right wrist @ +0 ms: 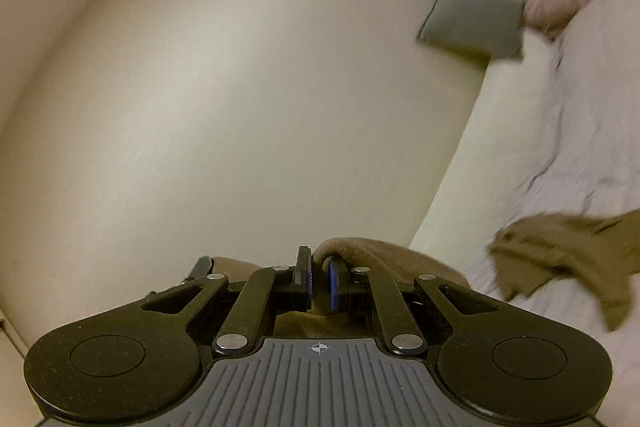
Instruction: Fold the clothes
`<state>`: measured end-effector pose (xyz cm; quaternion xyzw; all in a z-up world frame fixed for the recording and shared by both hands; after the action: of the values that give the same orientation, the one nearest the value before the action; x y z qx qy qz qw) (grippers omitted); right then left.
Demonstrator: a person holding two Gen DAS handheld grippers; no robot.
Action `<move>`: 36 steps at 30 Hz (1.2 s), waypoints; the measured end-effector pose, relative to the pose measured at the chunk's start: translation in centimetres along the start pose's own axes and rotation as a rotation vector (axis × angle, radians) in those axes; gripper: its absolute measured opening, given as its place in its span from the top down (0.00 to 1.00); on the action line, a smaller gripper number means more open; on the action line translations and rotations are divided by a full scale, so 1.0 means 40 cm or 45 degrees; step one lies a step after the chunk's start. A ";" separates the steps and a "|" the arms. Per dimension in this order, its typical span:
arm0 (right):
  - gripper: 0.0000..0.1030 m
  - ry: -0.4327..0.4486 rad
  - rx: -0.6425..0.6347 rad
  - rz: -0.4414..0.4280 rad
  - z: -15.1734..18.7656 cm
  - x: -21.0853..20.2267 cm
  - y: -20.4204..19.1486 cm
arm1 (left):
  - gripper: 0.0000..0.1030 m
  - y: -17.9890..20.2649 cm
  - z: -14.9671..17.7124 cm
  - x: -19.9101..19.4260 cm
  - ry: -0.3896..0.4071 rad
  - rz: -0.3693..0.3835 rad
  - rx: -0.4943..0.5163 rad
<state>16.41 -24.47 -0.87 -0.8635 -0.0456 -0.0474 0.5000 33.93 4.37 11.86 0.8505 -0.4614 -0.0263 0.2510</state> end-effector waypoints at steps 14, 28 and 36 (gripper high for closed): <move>0.66 0.220 -0.257 0.827 -0.045 -0.989 -0.125 | 0.84 0.772 0.577 -0.030 -0.844 0.702 -0.197; 0.31 0.448 -0.155 1.704 0.081 -1.463 -0.089 | 0.81 0.690 1.002 -0.302 -1.495 0.297 0.406; 0.32 0.074 -0.307 1.896 0.207 -1.271 0.016 | 0.69 0.692 0.956 -0.253 -1.336 0.395 0.610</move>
<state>-33.61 -19.19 -11.98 -0.7132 0.5689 0.2755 0.3029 -3.82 -15.35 -10.89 0.6796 -0.6357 -0.3013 -0.2082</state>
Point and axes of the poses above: each gripper's, at about its wrist camera, not at the fingertips, and x roughly the way its jaws point, y to its right, z to its underside, the point moved 1 cm from there along x, roughly the way its jaws point, and after that the axes turned 11 degrees about y, right-handed, at the moved point
